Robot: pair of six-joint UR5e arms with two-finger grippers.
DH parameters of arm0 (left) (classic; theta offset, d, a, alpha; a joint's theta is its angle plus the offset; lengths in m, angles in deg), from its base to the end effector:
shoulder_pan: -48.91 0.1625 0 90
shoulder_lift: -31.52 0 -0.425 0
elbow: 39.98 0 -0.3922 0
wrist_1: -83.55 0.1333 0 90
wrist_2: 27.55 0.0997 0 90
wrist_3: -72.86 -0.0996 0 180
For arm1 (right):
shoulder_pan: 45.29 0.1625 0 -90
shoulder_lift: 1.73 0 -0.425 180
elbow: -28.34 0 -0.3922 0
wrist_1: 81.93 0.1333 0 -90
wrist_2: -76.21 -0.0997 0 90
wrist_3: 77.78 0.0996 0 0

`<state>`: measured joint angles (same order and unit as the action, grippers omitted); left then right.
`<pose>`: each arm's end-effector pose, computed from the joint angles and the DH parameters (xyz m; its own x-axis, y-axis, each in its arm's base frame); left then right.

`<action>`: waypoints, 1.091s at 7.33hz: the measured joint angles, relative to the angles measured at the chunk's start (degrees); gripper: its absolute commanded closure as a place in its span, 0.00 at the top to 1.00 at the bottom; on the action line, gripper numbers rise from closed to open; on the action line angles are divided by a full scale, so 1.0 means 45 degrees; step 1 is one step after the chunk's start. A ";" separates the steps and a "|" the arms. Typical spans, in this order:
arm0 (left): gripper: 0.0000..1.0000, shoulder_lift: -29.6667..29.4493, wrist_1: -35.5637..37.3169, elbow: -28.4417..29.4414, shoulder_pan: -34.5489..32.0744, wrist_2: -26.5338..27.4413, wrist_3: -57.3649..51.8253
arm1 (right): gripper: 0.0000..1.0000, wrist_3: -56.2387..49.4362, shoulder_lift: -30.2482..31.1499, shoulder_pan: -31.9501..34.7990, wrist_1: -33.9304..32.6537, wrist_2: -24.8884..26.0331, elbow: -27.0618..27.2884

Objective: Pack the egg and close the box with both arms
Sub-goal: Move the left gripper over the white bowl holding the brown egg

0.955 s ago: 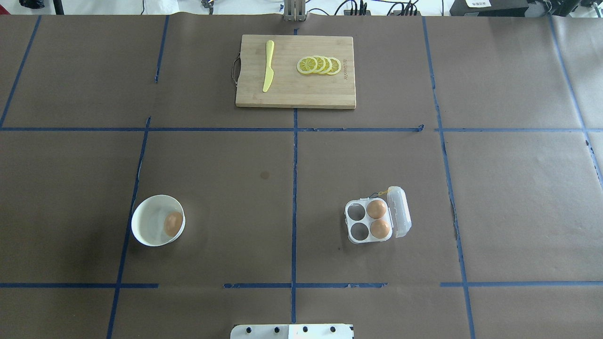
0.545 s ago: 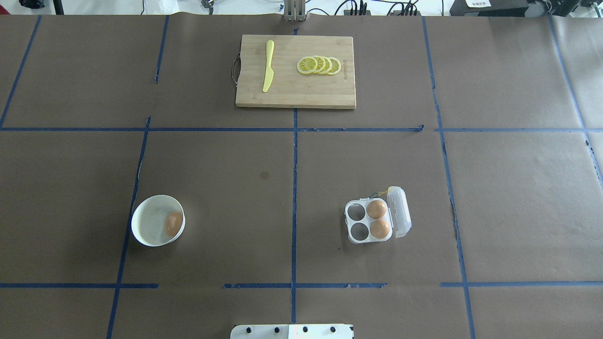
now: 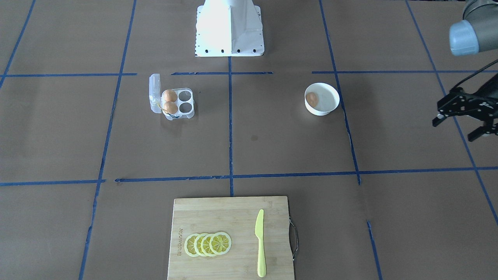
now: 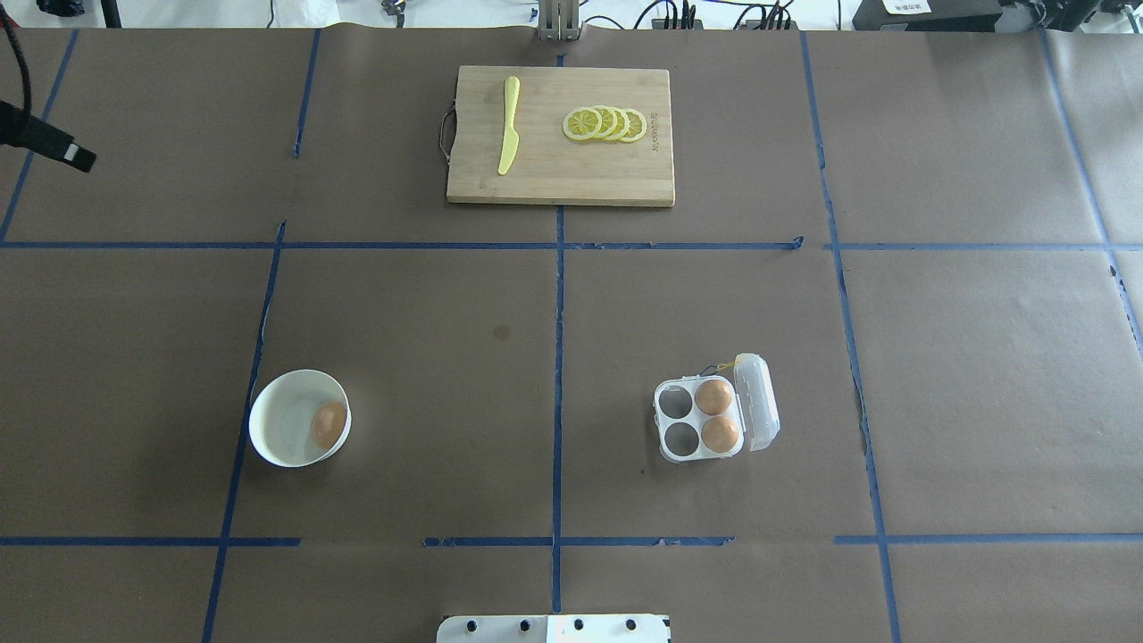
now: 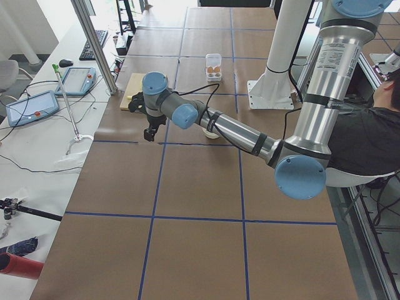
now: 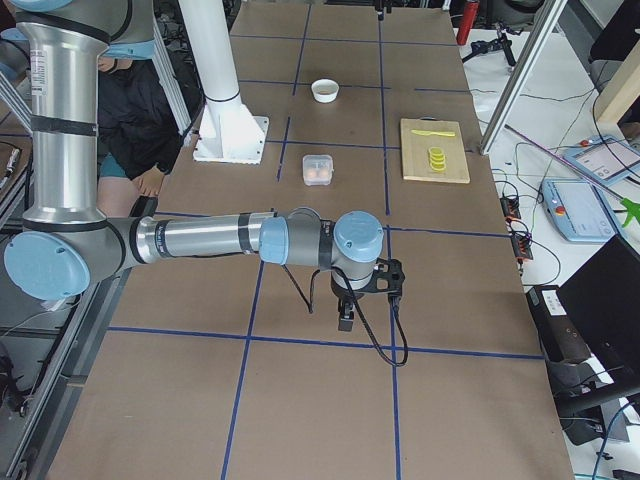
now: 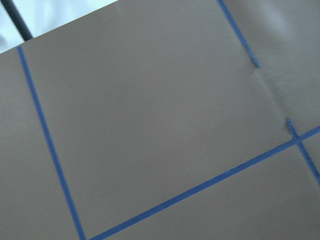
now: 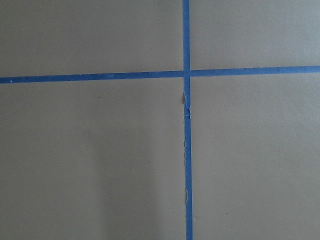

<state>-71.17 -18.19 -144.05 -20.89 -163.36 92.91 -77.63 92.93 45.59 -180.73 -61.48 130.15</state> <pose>0.1369 -0.5514 0.3928 0.5624 0.3678 -0.7406 -0.0824 0.9161 0.3924 0.0666 -0.4514 0.6072 0.6727 0.0342 0.7391 -0.0171 0.9994 -0.0307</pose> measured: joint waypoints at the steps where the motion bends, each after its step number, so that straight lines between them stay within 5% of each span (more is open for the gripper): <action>1: 1.00 0.0028 0.0014 -0.0835 0.1003 0.0404 0.2288 | 1.00 -0.0015 0.0020 0.0000 0.0001 0.0039 0.0000; 6: 1.00 0.1760 0.0018 -0.3680 0.6109 0.3765 1.1771 | 1.00 -0.0015 -0.0106 0.0000 -0.0016 0.0097 0.0112; 8: 0.84 0.1831 -0.0001 -0.3748 0.7885 0.5145 1.3987 | 1.00 0.0081 -0.0017 0.0000 -0.0003 0.0023 0.0055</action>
<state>-62.93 -18.19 -160.92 14.60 -140.21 155.85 -77.27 92.85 45.59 -180.74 -61.37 130.40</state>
